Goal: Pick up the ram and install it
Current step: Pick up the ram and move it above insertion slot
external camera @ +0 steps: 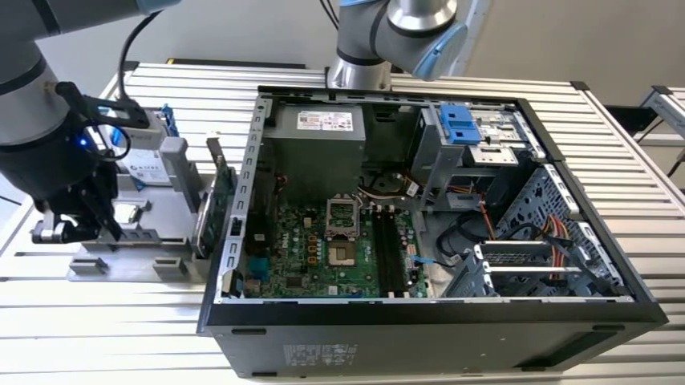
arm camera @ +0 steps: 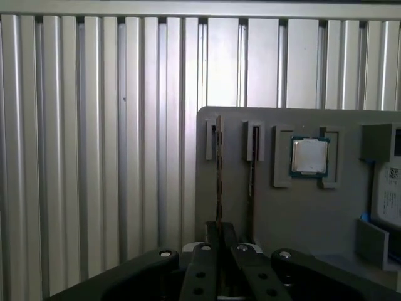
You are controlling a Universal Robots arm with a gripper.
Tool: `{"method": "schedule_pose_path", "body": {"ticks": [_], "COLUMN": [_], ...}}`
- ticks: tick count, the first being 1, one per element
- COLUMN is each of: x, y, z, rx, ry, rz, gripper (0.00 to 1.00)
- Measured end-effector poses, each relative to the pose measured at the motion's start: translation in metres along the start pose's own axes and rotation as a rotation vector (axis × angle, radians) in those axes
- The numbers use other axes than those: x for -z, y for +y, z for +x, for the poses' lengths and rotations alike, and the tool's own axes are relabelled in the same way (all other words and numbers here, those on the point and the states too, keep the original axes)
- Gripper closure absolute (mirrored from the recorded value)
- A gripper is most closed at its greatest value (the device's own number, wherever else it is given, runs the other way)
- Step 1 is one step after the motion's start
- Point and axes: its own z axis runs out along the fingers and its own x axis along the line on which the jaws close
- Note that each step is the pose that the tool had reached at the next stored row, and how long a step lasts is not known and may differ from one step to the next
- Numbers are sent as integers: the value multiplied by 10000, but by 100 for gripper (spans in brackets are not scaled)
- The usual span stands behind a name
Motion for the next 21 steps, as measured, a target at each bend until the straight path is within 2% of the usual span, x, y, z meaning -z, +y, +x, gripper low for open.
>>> {"method": "schedule_pose_path", "body": {"ticks": [21], "x": [196], "y": [2], "z": [-1], "rx": [0], "ry": [0], "rz": [1], "gripper": [100]}}
